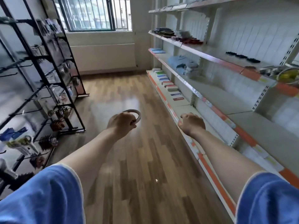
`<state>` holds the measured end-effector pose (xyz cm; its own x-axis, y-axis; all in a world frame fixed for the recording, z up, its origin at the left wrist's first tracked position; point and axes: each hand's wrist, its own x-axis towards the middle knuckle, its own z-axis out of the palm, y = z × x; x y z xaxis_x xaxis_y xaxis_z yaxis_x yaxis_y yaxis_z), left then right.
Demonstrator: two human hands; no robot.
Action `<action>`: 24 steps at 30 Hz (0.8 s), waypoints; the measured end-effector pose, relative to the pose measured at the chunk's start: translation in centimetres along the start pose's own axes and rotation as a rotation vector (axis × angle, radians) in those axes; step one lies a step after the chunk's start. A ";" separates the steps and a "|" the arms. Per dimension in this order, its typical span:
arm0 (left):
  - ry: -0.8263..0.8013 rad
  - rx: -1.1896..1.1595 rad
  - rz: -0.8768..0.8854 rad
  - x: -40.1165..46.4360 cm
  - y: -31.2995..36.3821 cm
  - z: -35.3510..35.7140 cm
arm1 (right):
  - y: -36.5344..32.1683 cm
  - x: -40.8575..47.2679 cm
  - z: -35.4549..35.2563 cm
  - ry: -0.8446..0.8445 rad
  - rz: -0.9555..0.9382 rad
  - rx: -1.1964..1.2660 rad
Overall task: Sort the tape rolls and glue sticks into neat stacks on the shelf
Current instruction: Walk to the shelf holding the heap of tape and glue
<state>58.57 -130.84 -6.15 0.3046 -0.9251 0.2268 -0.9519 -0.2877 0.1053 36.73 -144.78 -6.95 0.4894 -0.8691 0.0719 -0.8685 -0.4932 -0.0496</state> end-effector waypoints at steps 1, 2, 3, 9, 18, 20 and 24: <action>-0.003 0.002 0.001 1.5 0.1 0.1 | 0.3 1.4 -0.2 -0.003 0.003 -0.002; -0.001 0.002 0.001 2.9 0.2 0.2 | 0.7 2.8 -0.3 -0.005 0.006 -0.004; 0.008 -0.003 0.002 4.3 0.3 0.3 | 1.0 4.1 -0.4 -0.005 0.008 -0.005; 0.031 -0.050 0.045 12.2 0.5 1.4 | 2.7 11.6 -0.6 -0.008 0.058 -0.011; 0.014 -0.081 0.179 27.8 -2.6 6.3 | 2.7 25.8 2.4 -0.024 0.132 -0.047; 0.020 -0.108 0.211 32.4 -3.6 7.3 | 2.8 30.2 2.8 -0.029 0.168 -0.045; 0.010 -0.133 0.271 41.8 -5.4 8.5 | 3.1 38.2 2.6 -0.022 0.246 -0.054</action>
<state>76.12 -170.04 -5.47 0.0407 -0.9611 0.2733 -0.9861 0.0054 0.1658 52.92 -179.67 -6.93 0.2639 -0.9636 0.0420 -0.9643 -0.2645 -0.0096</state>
